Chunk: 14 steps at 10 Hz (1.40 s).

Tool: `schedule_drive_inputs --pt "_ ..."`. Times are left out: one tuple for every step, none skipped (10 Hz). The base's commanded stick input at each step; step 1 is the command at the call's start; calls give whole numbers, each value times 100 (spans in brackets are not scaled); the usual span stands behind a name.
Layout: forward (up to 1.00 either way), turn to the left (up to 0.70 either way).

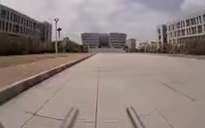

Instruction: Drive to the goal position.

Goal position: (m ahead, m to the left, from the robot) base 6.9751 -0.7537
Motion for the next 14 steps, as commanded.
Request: schedule_drive_inputs --pt "70 0" --pt "70 0" --pt "70 0" --pt "70 0" --pt "70 0" --pt "70 0" --pt "70 0" --pt "70 0" --pt "70 0" --pt "70 0" --pt "70 0" --pt "70 0" --pt "70 0" --pt "70 0"
